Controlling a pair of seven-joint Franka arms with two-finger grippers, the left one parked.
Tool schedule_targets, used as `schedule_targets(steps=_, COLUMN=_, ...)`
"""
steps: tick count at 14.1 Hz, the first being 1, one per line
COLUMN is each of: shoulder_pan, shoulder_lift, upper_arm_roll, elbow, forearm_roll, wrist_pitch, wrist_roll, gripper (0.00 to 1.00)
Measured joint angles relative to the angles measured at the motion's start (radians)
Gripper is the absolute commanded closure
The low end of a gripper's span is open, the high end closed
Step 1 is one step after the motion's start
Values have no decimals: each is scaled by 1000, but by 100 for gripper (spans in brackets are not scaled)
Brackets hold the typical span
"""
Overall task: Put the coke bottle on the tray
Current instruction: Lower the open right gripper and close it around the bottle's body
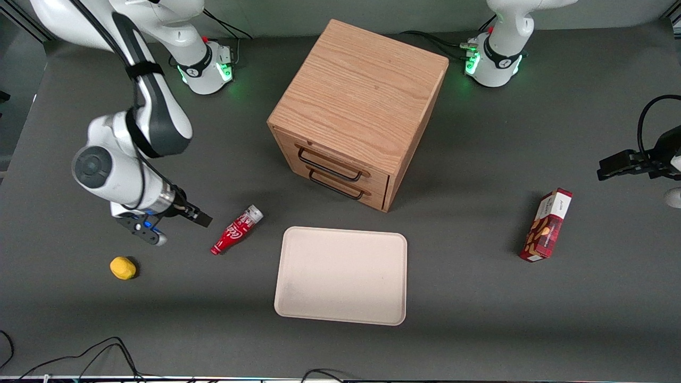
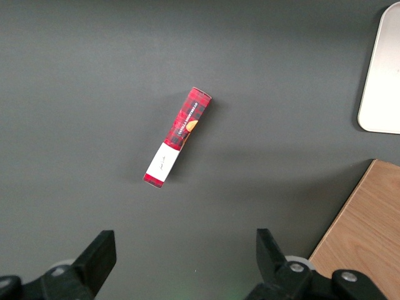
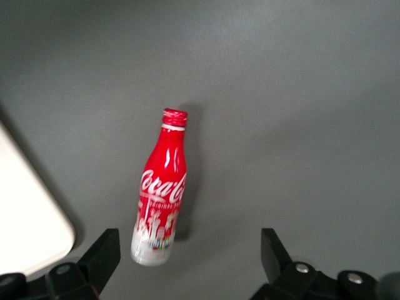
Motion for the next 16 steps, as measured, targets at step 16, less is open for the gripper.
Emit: schedule_targets(steps=16, shoulder_pan=25, shoulder_lift=253, upper_arm_roll=33, elbow=-24, forearm_roll=0, wrist_pitch=328, wrist_roll=160, gripper=9)
